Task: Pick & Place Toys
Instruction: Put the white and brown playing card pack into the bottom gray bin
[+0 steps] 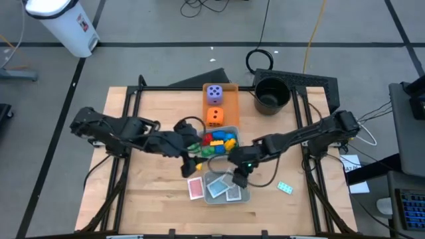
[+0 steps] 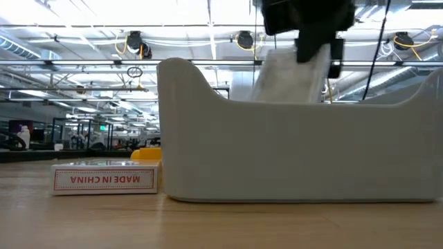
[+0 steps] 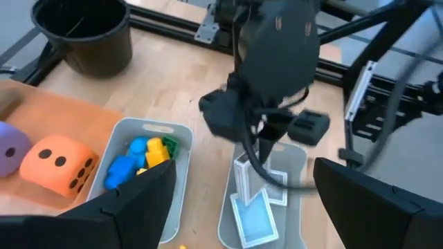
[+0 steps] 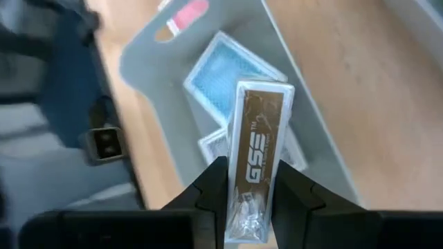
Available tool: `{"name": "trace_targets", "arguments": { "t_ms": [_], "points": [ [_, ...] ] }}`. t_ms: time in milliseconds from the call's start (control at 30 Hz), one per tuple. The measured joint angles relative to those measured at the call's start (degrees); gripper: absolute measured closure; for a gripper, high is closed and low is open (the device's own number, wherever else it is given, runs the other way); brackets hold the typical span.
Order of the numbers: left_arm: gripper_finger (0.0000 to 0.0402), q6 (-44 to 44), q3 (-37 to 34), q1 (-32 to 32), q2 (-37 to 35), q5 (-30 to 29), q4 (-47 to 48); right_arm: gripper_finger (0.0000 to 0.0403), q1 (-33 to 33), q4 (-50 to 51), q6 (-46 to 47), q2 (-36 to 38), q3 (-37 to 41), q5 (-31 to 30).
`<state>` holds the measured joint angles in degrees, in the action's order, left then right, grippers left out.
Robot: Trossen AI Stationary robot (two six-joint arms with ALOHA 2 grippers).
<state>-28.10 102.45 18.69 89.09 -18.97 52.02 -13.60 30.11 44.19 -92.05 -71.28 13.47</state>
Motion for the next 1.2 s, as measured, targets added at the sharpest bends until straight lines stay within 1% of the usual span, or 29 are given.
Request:
{"name": "trace_targets", "arguments": {
  "t_ms": [67, 133, 267, 400, 600, 733, 867, 967, 1067, 1200],
  "points": [
    [0.0055, 0.66, 0.00, 0.27, -1.34, 0.58, 0.81, 0.0336, -0.41, 4.04, -3.29, -2.64, -4.33, -1.42],
    [0.0055, 1.23, 0.00, 0.59, -2.36, 1.46, 1.55, 0.0336, -0.51, 8.31, -6.00, -4.71, -7.93, -1.16],
    [0.0055, 1.91, -2.34, 1.08, -4.88, 5.93, 1.32, 0.0336, -1.21, 11.04, -9.42, -8.36, -12.10, 1.75],
    [0.0055, 0.64, -5.91, 2.25, -6.88, 7.39, 0.29, 0.0336, -2.41, 11.32, -9.58, -9.80, -12.59, 4.78],
    [0.0055, 0.85, -11.36, 4.43, -8.77, 7.66, -5.69, 0.0336, -4.06, 11.50, -10.69, -10.21, -12.66, 4.77],
    [0.0055, 0.87, -13.62, 4.81, -9.06, 8.42, -9.33, 0.0333, -4.27, 12.24, -11.94, -10.21, -12.64, 4.70],
    [0.0055, 1.07, -14.21, 4.82, -9.00, 10.38, -11.42, 0.0334, -4.23, 12.40, -13.44, -10.24, -12.64, 4.64],
    [0.0055, 1.95, -14.21, 4.82, -9.06, 10.49, -12.79, 0.0333, -3.85, 12.62, -14.29, -11.06, -12.63, 4.97],
    [0.0055, 2.32, -14.23, 4.80, -9.02, 10.48, -13.30, 0.0324, -3.77, 13.20, -15.21, -11.08, -12.60, 6.05],
    [0.0055, 2.36, -14.23, 4.58, -9.02, 10.49, -13.16, 0.0319, -3.69, 13.00, -16.49, -11.08, -12.56, 5.89]
  ]
}}
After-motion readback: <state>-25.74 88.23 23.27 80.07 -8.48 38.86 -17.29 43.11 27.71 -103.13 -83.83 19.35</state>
